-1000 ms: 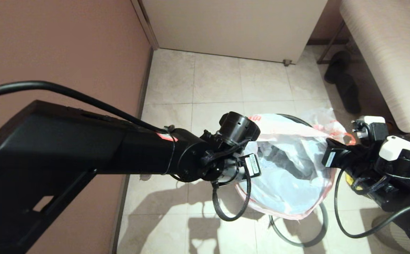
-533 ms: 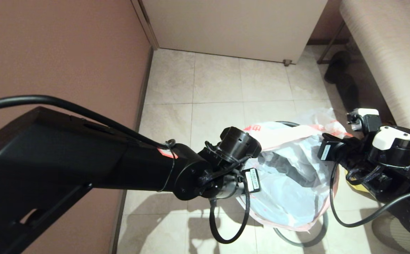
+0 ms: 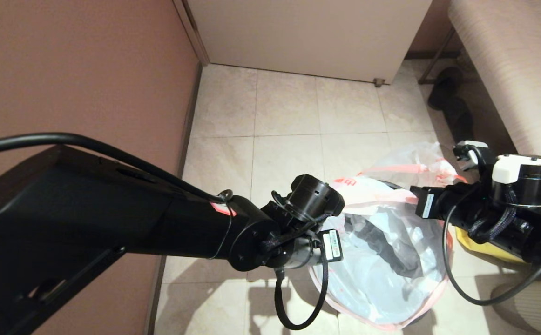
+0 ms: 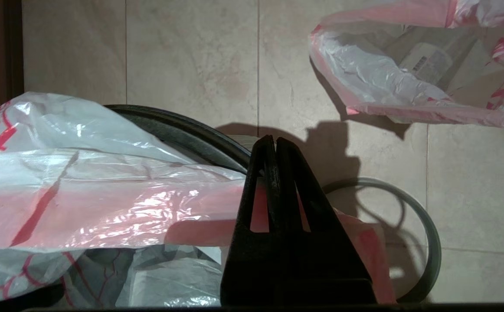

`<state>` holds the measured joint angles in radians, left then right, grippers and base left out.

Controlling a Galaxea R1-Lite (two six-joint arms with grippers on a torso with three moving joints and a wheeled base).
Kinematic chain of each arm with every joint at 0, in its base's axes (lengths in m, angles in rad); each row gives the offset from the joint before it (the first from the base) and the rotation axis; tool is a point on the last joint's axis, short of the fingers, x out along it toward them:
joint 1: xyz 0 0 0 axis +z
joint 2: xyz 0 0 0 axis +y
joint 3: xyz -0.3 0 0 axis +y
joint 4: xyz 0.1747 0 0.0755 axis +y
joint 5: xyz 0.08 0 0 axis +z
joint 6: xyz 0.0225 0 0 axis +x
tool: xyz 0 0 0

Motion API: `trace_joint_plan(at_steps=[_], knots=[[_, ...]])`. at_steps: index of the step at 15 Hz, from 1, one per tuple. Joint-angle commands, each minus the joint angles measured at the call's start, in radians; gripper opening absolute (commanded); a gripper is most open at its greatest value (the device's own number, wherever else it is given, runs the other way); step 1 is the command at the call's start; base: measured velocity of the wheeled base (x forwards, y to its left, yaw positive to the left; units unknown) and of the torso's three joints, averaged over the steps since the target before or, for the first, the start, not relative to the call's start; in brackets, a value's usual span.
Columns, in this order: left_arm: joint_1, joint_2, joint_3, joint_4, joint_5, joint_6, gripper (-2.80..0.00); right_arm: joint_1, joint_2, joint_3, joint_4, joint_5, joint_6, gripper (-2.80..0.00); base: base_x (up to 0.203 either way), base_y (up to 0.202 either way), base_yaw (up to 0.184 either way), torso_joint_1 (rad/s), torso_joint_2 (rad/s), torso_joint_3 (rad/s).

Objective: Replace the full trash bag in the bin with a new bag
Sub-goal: Put the new garbage bag on the trash can

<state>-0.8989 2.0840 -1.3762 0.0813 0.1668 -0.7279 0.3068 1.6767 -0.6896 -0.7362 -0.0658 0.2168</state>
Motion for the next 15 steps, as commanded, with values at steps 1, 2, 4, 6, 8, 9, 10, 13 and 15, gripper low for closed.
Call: trace_joint_plan(at_steps=[1, 2, 4, 6, 8, 9, 10, 13, 15], knots=[[-0.003, 0.001, 0.000, -0.006, 0.000, -0.004, -2.80, 0.002, -0.018, -0.008, 0.021, 0.019, 0.001, -2.80, 0.000, 0.000, 0.000, 0.000, 0.00, 0.000], [-0.005, -0.001, -0.001, -0.006, -0.001, -0.002, -2.80, 0.002, -0.014, -0.020, 0.033, 0.021, 0.001, -2.80, 0.000, 0.000, 0.000, 0.000, 0.00, 0.000], [-0.008, -0.004, -0.001, -0.005, -0.001, -0.002, -2.80, 0.000, -0.005, -0.051, 0.047, 0.021, 0.001, -2.80, 0.000, 0.000, 0.000, 0.000, 0.00, 0.000], [-0.005, 0.004, 0.000, -0.006, -0.001, -0.002, -2.80, -0.006, -0.036, -0.089, 0.047, 0.021, 0.003, -2.80, 0.000, 0.000, 0.000, 0.000, 0.00, 0.000], [0.008, 0.026, -0.002, -0.008, -0.002, -0.003, -2.80, 0.006, -0.081, -0.085, 0.070, 0.026, 0.005, -2.80, 0.000, 0.000, 0.000, 0.000, 0.00, 0.000], [0.028, 0.045, -0.003, -0.028, -0.002, -0.002, -2.80, 0.011, -0.060, -0.081, 0.076, 0.028, 0.005, -2.80, 0.000, 0.000, 0.000, 0.000, 0.00, 0.000], [0.054, 0.063, 0.000, -0.057, -0.001, 0.001, -2.80, 0.014, -0.030, -0.080, 0.076, 0.033, 0.005, -2.80, 0.000, 0.000, 0.000, 0.000, 0.00, 0.000], [0.152, 0.126, 0.015, -0.142, 0.005, 0.037, -2.80, 0.014, 0.024, -0.088, 0.059, 0.089, 0.005, -2.80, 0.000, 0.000, 0.000, 0.000, 0.00, 0.000], [0.225, 0.161, 0.030, -0.223, 0.005, 0.048, -2.80, 0.018, 0.099, -0.094, 0.040, 0.108, -0.003, -2.80, 0.000, 0.000, 0.000, 0.000, 0.00, 0.000]])
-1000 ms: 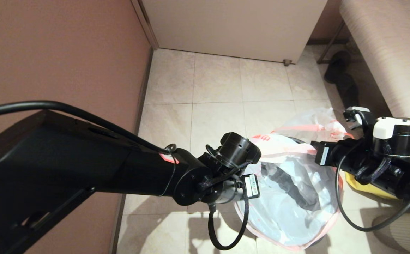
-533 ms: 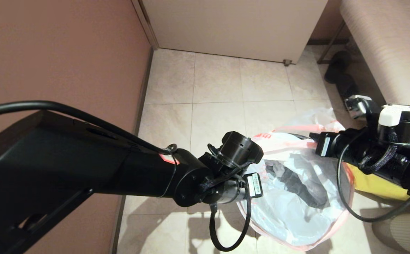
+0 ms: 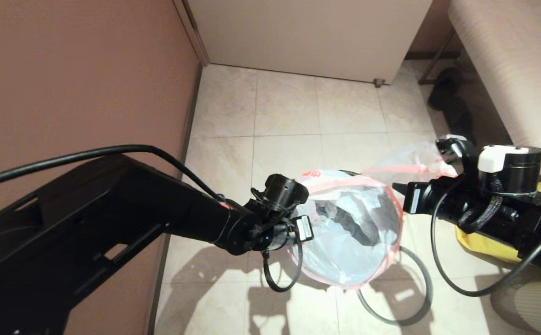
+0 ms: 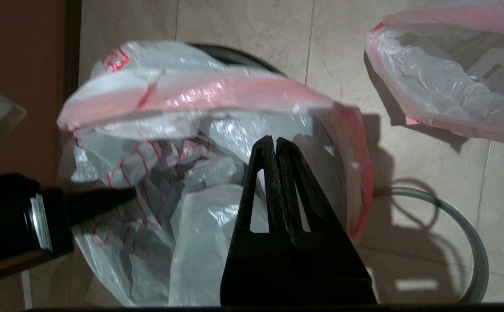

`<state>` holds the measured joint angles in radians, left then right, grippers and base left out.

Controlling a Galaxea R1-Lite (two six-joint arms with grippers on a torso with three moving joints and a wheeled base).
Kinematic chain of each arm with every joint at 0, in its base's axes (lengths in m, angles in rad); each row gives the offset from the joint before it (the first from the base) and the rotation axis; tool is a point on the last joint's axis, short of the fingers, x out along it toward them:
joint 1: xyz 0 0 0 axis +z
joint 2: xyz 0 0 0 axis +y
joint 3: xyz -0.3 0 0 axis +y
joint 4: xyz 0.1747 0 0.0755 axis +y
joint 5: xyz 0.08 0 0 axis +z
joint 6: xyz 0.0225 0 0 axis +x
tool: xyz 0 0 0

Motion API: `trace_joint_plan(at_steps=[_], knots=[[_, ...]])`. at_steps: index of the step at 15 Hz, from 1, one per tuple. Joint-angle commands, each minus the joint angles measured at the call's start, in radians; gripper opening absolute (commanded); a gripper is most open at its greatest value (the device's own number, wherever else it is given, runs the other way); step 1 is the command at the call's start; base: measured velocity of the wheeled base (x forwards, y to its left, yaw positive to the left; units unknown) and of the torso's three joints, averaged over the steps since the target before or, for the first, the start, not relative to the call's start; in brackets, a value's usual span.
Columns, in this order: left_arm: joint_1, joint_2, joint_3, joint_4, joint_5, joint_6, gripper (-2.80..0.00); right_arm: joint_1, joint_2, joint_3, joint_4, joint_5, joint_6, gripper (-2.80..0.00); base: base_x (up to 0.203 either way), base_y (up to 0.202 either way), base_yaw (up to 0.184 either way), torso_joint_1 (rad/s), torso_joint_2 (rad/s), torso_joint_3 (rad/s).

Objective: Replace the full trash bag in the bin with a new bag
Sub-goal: Put the new garbage bag on the trash can

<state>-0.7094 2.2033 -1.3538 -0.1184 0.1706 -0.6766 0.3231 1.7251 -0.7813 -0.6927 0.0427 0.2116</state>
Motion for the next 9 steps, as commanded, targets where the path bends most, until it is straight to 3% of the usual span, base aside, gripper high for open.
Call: trace_joint_plan(at_steps=[1, 6, 9], knots=[[0.059, 0.060, 0.012, -0.057, 0.001, -0.003, -2.80, 0.006, 0.097, -0.008, -0.011, 0.004, -0.007, -2.80, 0.000, 0.000, 0.000, 0.000, 0.00, 0.000], [0.107, 0.165, -0.011, -0.127, 0.000, 0.002, -2.80, 0.028, 0.230, -0.024, -0.019, 0.006, -0.123, -2.80, 0.000, 0.000, 0.000, 0.000, 0.00, 0.000], [0.192, 0.206, -0.051, -0.167, 0.000, 0.029, -2.80, 0.057, 0.263, -0.037, -0.020, 0.003, -0.136, -2.80, 0.000, 0.000, 0.000, 0.000, 0.00, 0.000]])
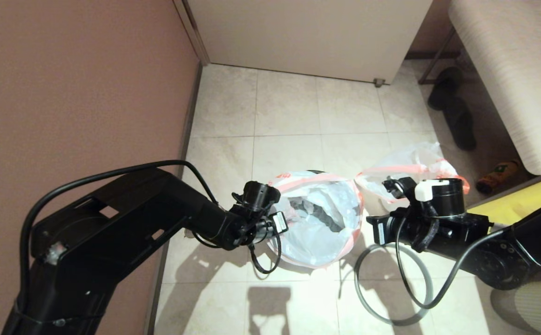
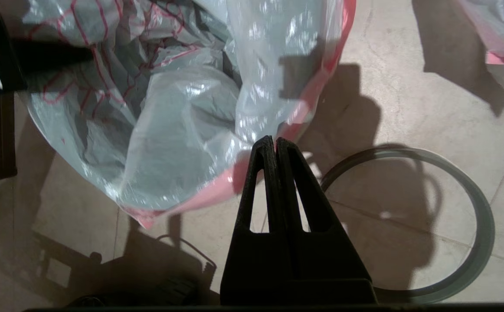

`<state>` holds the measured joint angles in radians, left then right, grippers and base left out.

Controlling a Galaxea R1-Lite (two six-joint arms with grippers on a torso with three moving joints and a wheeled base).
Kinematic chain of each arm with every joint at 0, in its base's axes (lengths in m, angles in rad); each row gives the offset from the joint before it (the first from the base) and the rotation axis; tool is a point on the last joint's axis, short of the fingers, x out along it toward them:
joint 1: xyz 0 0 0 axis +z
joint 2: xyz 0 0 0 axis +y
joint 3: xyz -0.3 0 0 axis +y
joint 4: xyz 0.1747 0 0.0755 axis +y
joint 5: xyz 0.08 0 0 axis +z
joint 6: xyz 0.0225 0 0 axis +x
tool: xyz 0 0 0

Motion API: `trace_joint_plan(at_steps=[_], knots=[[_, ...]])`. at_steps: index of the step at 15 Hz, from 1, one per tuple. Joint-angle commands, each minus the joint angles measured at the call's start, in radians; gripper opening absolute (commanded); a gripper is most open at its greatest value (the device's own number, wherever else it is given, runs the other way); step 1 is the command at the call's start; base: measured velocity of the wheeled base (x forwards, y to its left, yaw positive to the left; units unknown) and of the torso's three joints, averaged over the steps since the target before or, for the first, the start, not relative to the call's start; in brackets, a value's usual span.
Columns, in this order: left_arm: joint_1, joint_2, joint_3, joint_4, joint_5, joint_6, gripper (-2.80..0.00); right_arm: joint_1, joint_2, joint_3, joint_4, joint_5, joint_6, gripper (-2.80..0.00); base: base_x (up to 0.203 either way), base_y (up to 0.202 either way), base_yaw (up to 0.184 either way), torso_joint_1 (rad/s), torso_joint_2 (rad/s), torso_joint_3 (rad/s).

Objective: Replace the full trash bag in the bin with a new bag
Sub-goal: Put the new garbage bag on the trash can

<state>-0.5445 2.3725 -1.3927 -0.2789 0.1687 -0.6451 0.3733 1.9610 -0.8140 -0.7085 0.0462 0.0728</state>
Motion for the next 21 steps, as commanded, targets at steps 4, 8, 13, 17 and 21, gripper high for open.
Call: trace_joint_plan(at_steps=[4, 8, 13, 17, 21], knots=[[0.037, 0.050, -0.015, -0.023, 0.003, -0.002, -2.80, 0.027, 0.064, -0.045, 0.003, -0.002, -0.130, -2.80, 0.000, 0.000, 0.000, 0.000, 0.00, 0.000], [0.048, 0.068, -0.062, -0.022, 0.005, 0.002, -2.80, 0.026, 0.102, -0.273, 0.101, -0.017, -0.135, -2.80, 0.000, 0.000, 0.000, 0.000, 0.00, 0.000], [0.050, 0.069, -0.069, -0.021, 0.040, 0.002, -2.80, 0.077, 0.117, -0.488, 0.468, -0.164, -0.064, -2.80, 0.000, 0.000, 0.000, 0.000, 0.00, 0.000], [0.055, 0.080, -0.066, -0.022, 0.068, 0.015, -2.80, 0.142, 0.018, -0.453, 0.707, -0.239, 0.066, -2.80, 0.000, 0.000, 0.000, 0.000, 0.00, 0.000], [0.040, 0.070, -0.055, -0.024, 0.069, 0.012, -2.80, 0.154, 0.011, -0.436, 0.707, -0.207, 0.070, -2.80, 0.000, 0.000, 0.000, 0.000, 0.00, 0.000]])
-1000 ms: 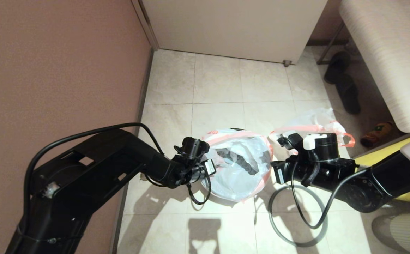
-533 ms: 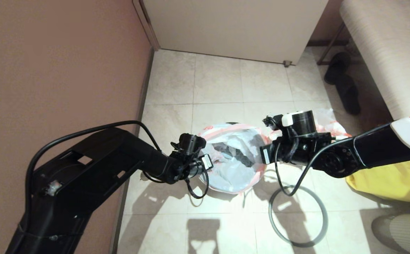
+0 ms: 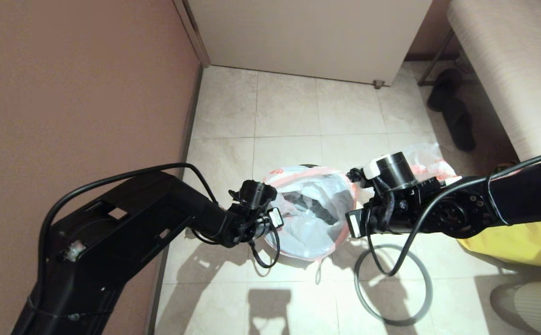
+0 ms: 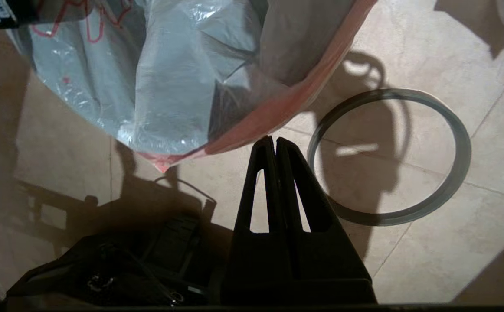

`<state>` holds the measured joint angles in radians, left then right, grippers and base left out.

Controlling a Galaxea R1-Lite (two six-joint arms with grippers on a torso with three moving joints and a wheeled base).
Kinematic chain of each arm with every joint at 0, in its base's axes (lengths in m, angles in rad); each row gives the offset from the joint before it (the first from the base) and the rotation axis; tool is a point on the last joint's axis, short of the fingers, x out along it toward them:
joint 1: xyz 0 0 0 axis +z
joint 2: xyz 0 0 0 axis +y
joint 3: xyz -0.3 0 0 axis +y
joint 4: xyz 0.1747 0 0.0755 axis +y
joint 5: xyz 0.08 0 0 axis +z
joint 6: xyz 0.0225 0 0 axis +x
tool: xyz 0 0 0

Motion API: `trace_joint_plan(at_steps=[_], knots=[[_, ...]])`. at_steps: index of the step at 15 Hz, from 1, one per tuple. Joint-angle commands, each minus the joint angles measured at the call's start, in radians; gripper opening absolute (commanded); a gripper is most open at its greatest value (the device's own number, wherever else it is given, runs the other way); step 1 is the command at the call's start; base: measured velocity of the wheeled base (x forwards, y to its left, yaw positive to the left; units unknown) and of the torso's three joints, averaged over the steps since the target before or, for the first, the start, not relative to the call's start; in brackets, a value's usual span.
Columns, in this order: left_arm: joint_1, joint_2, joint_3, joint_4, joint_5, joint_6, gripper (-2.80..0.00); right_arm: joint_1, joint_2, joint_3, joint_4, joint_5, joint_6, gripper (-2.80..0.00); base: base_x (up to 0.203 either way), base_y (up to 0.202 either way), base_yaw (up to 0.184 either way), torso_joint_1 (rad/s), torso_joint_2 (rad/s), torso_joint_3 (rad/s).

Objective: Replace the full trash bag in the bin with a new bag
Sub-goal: Put the new garbage bag on the trash can

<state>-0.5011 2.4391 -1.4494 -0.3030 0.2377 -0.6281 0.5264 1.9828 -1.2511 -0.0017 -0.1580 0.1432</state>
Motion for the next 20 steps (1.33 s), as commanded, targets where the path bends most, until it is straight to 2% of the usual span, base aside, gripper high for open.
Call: trace_joint_plan(at_steps=[1, 4, 6, 14, 17, 20], knots=[[-0.009, -0.001, 0.002, -0.003, 0.000, -0.007, -2.80, 0.024, -0.012, 0.017, 0.000, 0.006, 0.004, -2.80, 0.000, 0.000, 0.000, 0.000, 0.00, 0.000], [-0.016, -0.005, 0.027, -0.067, -0.001, -0.001, -2.80, 0.029, 0.020, 0.038, -0.006, 0.022, 0.040, -2.80, 0.000, 0.000, 0.000, 0.000, 0.00, 0.000], [-0.017, -0.011, 0.034, -0.071, -0.002, -0.002, -2.80, 0.021, 0.049, 0.039, -0.037, 0.050, 0.045, -2.80, 0.000, 0.000, 0.000, 0.000, 0.00, 0.000], [-0.019, -0.015, 0.043, -0.074, -0.001, -0.002, -2.80, 0.009, 0.086, 0.073, -0.069, 0.057, 0.044, -2.80, 0.000, 0.000, 0.000, 0.000, 0.00, 0.000], [-0.019, -0.019, 0.050, -0.074, -0.003, -0.002, -2.80, 0.010, 0.081, 0.072, -0.195, 0.100, 0.037, -2.80, 0.000, 0.000, 0.000, 0.000, 0.00, 0.000], [-0.021, -0.019, 0.052, -0.074, -0.001, -0.002, -2.80, 0.009, 0.126, 0.064, -0.210, 0.103, 0.009, -2.80, 0.000, 0.000, 0.000, 0.000, 0.00, 0.000]])
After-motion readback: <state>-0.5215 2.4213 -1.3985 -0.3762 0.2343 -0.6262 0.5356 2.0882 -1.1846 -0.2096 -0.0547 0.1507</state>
